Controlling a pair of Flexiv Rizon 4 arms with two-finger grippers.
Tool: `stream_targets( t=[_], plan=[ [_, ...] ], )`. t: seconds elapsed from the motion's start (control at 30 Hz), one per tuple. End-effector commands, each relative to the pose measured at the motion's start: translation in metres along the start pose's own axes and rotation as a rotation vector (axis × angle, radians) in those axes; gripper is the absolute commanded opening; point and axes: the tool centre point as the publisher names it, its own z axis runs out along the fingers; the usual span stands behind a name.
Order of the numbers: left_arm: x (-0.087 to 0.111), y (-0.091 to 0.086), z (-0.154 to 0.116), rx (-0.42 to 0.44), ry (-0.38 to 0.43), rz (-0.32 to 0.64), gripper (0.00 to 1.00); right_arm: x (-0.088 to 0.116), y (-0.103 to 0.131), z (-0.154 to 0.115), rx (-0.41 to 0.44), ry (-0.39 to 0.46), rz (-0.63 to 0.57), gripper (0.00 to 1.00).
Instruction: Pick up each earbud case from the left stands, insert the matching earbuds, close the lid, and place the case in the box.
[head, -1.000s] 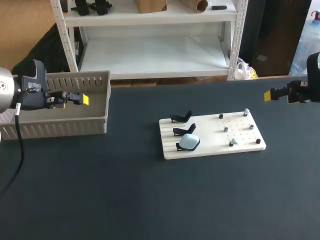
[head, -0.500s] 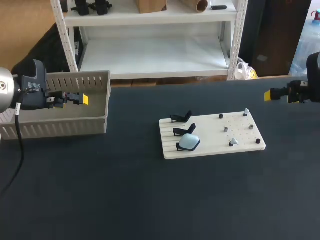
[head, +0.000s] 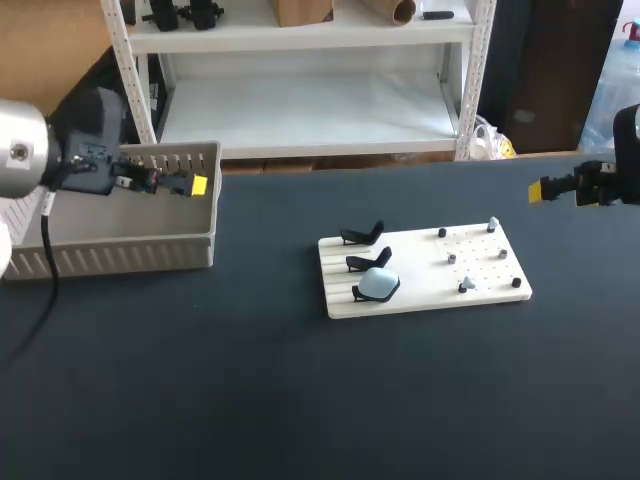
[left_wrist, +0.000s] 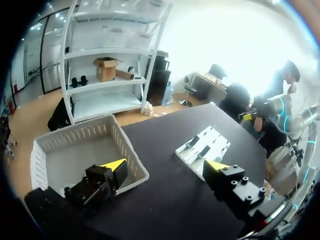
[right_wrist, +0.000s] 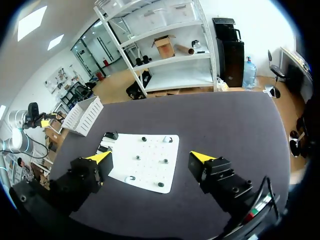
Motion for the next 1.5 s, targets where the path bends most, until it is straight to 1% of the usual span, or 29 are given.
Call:
stream_targets(
  t=[0.03,0.17,0.43,0.5,0.57,0.73,0.9,0.97,1.13,1.2,1.27,1.37,1.5],
  plan=[
    [-0.004,-0.002,-0.004,0.185,-0.021,0.212,1.00,0.000,-0.001,0.000,-0.001,0.001,-0.001,1.00],
    [-0.005,-0.013,0.002,0.245,-0.017,0.322,1.00,0.000,-0.001,0.000,-0.001,0.001,-0.001,1.00],
    [0.002,-0.032,0.025,0.363,0.016,0.479,1.00,0.000,-0.001,0.000,-0.001,0.001,-0.001,1.00],
    [0.006,-0.035,0.034,0.375,0.024,0.507,1.00,0.000,-0.001,0.000,-0.001,0.001,-0.001,1.00],
    [0.013,-0.040,0.045,0.339,0.027,0.552,1.00,0.000,-0.001,0.000,-0.001,0.001,-0.001,1.00],
    [0.026,-0.054,0.067,0.404,0.056,0.609,1.00,0.000,-0.001,0.000,-0.001,0.001,-0.001,1.00],
    [0.032,-0.064,0.085,0.478,0.069,0.646,1.00,0.000,-0.001,0.000,-0.001,0.001,-0.001,1.00],
    [0.034,-0.068,0.093,0.496,0.069,0.653,1.00,0.000,-0.001,0.000,-0.001,0.001,-0.001,1.00],
    [0.041,-0.080,0.116,0.506,0.051,0.677,1.00,0.000,-0.001,0.000,-0.001,0.001,-0.001,1.00],
    [0.043,-0.086,0.124,0.525,0.042,0.674,1.00,0.000,-0.001,0.000,-0.001,0.001,-0.001,1.00],
    [0.048,-0.093,0.132,0.528,0.031,0.699,1.00,0.000,-0.001,0.000,-0.001,0.001,-0.001,1.00],
    [0.053,-0.101,0.140,0.558,0.029,0.708,1.00,0.000,-0.001,0.000,-0.001,0.001,-0.001,1.00],
    [0.062,-0.112,0.151,0.562,0.027,0.720,1.00,0.000,-0.001,0.000,-0.001,0.001,-0.001,1.00]
  ],
)
